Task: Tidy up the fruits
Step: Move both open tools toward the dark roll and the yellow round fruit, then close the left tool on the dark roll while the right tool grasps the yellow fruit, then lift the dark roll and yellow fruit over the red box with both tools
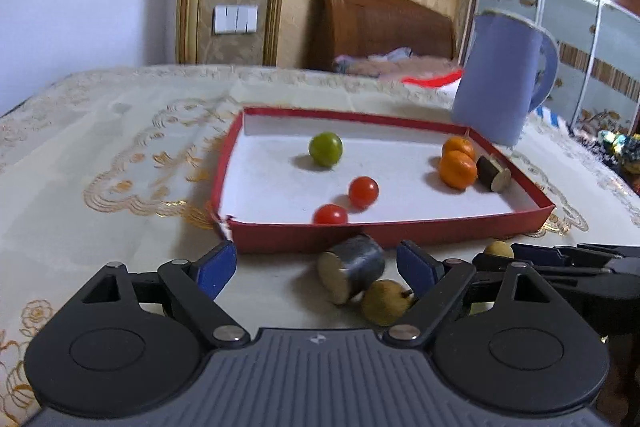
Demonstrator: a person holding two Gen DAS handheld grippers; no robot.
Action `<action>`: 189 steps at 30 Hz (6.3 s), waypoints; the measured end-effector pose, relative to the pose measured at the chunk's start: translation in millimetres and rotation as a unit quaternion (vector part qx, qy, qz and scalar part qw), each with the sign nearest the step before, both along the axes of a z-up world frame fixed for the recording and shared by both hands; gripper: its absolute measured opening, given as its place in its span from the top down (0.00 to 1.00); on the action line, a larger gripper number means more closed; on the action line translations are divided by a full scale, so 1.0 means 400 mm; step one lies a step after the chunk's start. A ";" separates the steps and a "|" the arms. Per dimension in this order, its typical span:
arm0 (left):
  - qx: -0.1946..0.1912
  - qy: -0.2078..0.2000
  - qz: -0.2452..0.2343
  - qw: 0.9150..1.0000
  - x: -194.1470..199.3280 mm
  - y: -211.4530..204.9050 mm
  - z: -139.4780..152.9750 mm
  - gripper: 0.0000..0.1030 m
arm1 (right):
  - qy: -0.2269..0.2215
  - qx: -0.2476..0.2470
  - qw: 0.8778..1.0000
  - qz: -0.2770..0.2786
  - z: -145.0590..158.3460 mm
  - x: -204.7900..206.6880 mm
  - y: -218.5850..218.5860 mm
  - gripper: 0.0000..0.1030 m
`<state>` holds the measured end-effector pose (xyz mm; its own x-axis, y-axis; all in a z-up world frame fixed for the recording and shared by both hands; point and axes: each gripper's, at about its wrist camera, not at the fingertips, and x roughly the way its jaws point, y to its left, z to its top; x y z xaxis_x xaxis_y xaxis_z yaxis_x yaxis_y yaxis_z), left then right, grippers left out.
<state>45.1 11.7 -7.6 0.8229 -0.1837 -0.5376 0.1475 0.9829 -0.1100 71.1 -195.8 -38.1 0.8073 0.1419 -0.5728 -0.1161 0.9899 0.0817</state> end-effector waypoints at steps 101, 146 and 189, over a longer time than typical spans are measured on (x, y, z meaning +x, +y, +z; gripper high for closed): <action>0.045 0.017 0.016 0.999 0.016 0.011 -0.045 0.68 | -0.015 -0.011 1.000 -0.003 0.007 -0.009 0.006 0.73; 0.078 -0.014 0.058 0.995 -0.010 0.008 -0.023 0.68 | -0.064 0.031 0.997 -0.011 0.059 -0.039 -0.050 0.73; 0.095 0.020 0.086 0.992 0.278 -0.026 -0.014 0.68 | 0.008 -0.045 0.999 0.014 0.022 0.265 0.071 0.74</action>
<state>156.4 1.3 -13.4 0.8107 0.0656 -0.5818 -0.0258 0.9967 0.0764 177.1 -167.4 -29.4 0.7940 0.1121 -0.5976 -0.1441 0.9895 -0.0058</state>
